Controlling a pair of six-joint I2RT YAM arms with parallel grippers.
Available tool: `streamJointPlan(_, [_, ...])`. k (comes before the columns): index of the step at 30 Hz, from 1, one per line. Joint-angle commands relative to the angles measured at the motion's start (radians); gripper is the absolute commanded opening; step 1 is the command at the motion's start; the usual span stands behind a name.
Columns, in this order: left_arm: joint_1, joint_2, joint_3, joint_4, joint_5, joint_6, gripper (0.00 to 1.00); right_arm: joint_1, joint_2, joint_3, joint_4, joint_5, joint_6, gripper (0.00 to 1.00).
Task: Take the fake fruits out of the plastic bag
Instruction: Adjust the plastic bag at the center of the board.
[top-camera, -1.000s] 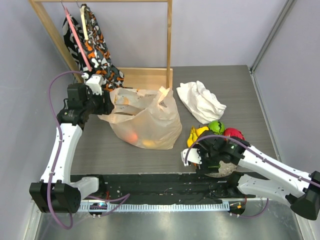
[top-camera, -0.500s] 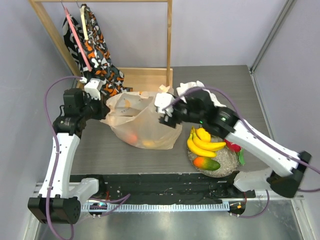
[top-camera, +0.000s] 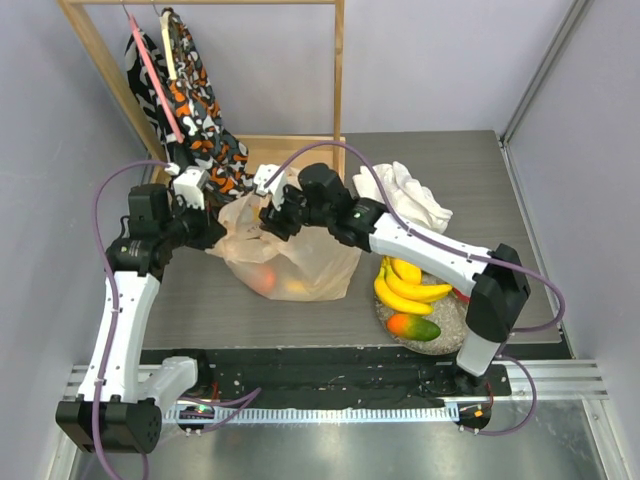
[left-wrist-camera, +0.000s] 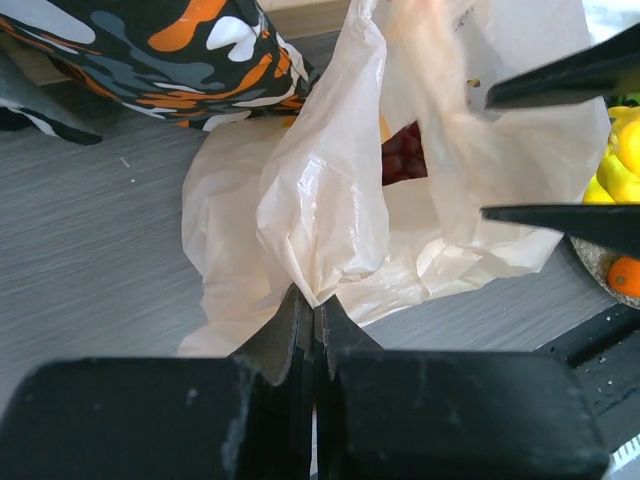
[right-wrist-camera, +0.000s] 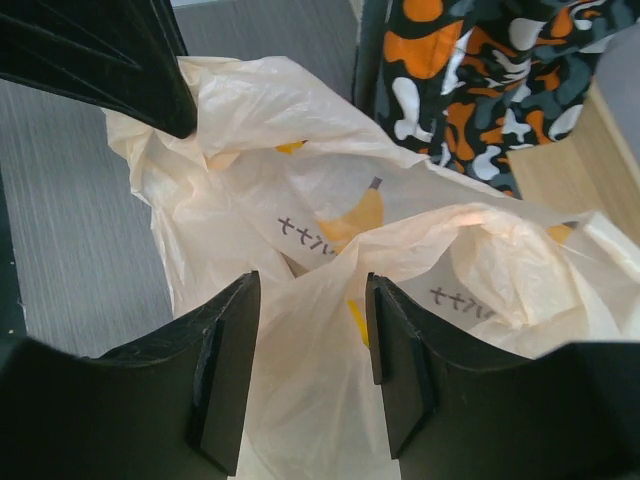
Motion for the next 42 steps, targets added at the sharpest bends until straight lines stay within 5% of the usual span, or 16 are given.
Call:
streamJointPlan(1, [0.004,-0.025,0.029,0.005,0.047,-0.038,0.0,0.007,-0.114,-0.014,-0.012,0.197,-0.057,0.52])
streamJointPlan(6, [0.005,-0.034,0.054,0.043,0.058,-0.081,0.0,0.002,-0.292,-0.337,-0.167,0.242,-0.195,0.47])
streamJointPlan(10, [0.005,-0.053,0.031,0.063,0.099,-0.107,0.0,0.003,-0.367,-0.425,-0.383,0.207,-0.228,0.4])
streamJointPlan(14, [0.005,-0.065,-0.009,0.062,0.101,-0.11,0.0,0.0,-0.415,-0.299,-0.723,0.162,-0.312,0.45])
streamJointPlan(21, [0.005,-0.08,-0.063,0.056,0.128,-0.145,0.0,-0.036,-0.506,0.034,-0.928,-0.035,-0.376,0.66])
streamJointPlan(27, [0.005,-0.077,-0.076,0.071,0.134,-0.196,0.0,-0.036,-0.432,0.09,-0.667,-0.1,-0.285,0.57])
streamJointPlan(36, [0.008,-0.09,-0.047,0.056,0.141,-0.185,0.0,-0.029,-0.184,-0.194,-0.115,0.03,-0.145,0.33])
streamJointPlan(39, [0.008,-0.096,-0.044,0.05,0.141,-0.179,0.0,-0.029,-0.145,-0.27,-0.08,0.15,-0.085,0.3])
streamJointPlan(42, [0.042,-0.099,-0.043,0.053,0.134,-0.174,0.0,-0.01,-0.168,-0.327,-0.187,0.08,-0.132,0.3])
